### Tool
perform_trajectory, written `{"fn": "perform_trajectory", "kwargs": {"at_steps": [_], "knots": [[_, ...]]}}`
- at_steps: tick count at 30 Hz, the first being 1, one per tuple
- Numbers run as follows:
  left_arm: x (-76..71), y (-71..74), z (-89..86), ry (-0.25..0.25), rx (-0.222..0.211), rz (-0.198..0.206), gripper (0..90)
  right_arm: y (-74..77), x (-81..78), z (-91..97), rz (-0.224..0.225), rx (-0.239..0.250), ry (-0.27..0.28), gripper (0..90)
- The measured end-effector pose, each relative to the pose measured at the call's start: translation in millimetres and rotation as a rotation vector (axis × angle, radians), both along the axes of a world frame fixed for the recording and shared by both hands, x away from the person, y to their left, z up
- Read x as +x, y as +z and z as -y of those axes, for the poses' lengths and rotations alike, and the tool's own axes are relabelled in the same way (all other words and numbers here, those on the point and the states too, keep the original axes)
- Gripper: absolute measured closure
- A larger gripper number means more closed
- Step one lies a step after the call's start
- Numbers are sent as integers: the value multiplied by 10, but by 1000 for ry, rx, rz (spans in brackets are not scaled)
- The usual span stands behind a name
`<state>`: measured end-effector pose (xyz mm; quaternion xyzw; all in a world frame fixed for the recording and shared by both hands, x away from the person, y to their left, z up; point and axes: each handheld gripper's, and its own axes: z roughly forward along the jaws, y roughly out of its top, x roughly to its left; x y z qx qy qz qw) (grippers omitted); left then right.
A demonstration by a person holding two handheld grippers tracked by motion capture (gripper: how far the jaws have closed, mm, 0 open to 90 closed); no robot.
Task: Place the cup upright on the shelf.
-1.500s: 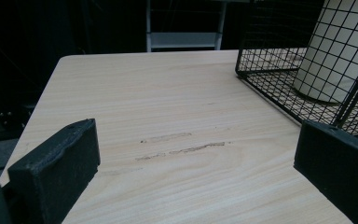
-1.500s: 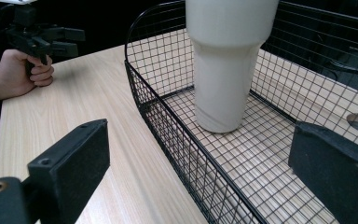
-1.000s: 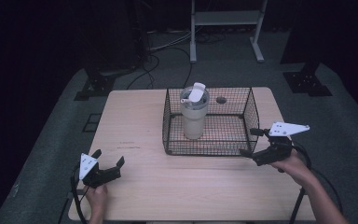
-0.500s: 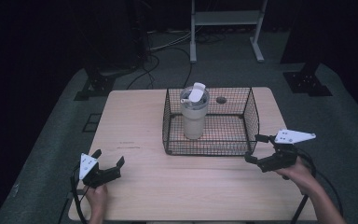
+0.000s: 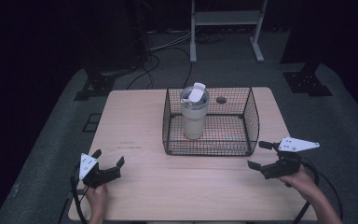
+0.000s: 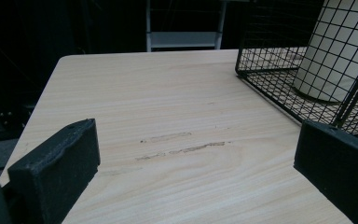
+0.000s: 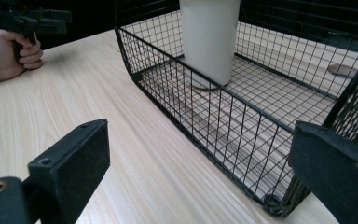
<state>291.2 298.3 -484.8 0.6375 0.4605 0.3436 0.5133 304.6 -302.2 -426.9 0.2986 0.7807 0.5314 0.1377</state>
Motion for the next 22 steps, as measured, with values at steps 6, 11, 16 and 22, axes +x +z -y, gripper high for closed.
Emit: {"fn": "perform_trajectory", "kwargs": {"at_steps": [6, 11, 16, 22], "knots": [[1, 0, 1, 0, -1, -1, 0, -75, -52, 24, -1, 1, -7, 48], [2, -1, 1, 1, 0, 0, 0, -154, -103, 41, -8, -1, -17, 47], [1, -1, 1, 1, 0, 0, 0, -257, -160, 27, -18, -10, -20, 47], [2, -1, 1, 1, 0, 0, 0, -356, -219, -5, -18, -7, -25, 46]]}}
